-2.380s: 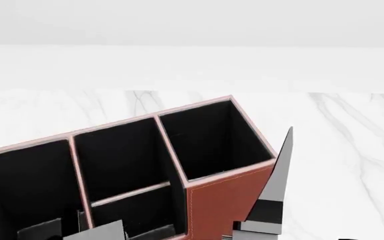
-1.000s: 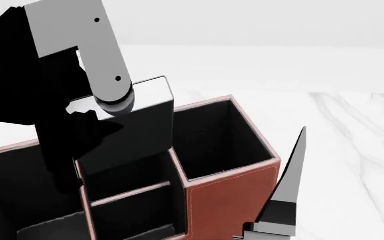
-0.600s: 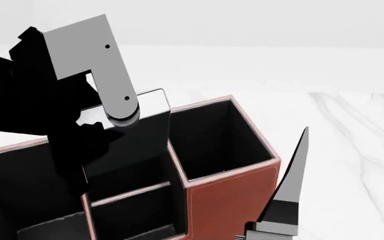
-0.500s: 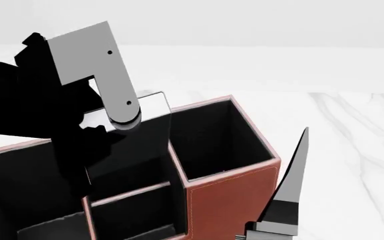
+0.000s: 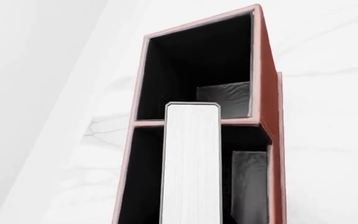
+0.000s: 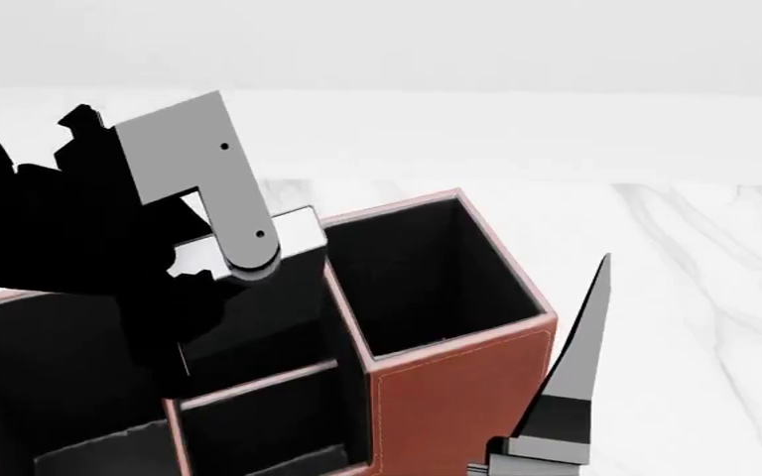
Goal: Pick up the book and place it in the front compartment of the caddy.
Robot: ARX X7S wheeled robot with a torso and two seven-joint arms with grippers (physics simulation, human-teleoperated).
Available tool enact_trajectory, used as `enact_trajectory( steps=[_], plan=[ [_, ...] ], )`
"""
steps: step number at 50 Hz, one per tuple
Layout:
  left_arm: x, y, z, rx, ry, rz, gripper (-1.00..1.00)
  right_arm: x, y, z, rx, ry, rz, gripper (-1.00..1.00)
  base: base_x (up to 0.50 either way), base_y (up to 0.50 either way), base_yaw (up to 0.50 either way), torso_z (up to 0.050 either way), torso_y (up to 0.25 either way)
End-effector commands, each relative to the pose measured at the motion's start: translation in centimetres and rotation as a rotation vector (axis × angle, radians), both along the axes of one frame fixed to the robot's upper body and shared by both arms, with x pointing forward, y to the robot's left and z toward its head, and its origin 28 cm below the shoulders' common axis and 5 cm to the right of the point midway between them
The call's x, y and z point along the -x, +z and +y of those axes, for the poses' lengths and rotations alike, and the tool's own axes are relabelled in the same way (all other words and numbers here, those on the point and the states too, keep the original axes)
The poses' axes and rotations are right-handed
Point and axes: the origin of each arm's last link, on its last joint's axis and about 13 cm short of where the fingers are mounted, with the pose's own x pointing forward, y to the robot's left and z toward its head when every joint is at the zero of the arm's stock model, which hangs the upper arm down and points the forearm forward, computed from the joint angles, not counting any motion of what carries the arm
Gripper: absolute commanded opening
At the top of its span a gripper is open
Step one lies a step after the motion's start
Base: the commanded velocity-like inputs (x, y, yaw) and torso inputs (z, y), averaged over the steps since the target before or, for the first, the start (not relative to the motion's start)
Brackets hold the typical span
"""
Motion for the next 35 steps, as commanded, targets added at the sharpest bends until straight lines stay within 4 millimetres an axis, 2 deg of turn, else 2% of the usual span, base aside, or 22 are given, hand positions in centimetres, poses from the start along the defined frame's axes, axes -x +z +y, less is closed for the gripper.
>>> enact_trajectory(
  steps=[1, 18, 35],
  plan=[
    [-1.1, -0.3, 0.4, 0.005, 0.027, -0.085, -1.0, -0.1, -0.1, 0.0, 0.003, -0.002, 0.007, 1.0, 0.0, 0.0, 0.0, 0.0, 0.0],
    [-2.3, -2.1, 0.8, 0.021, 0.035, -0.103, -1.0, -0.2, -0.3, -0.2, -0.003, -0.008, 0.008, 1.0, 0.0, 0.0, 0.0, 0.001, 0.002],
    [-2.6, -3.3, 1.0, -0.004, 0.039, -0.097, -1.0, -0.2, -0.3, -0.3, -0.005, -0.014, 0.007, 1.0, 0.0, 0.0, 0.0, 0.0, 0.001]
  ],
)
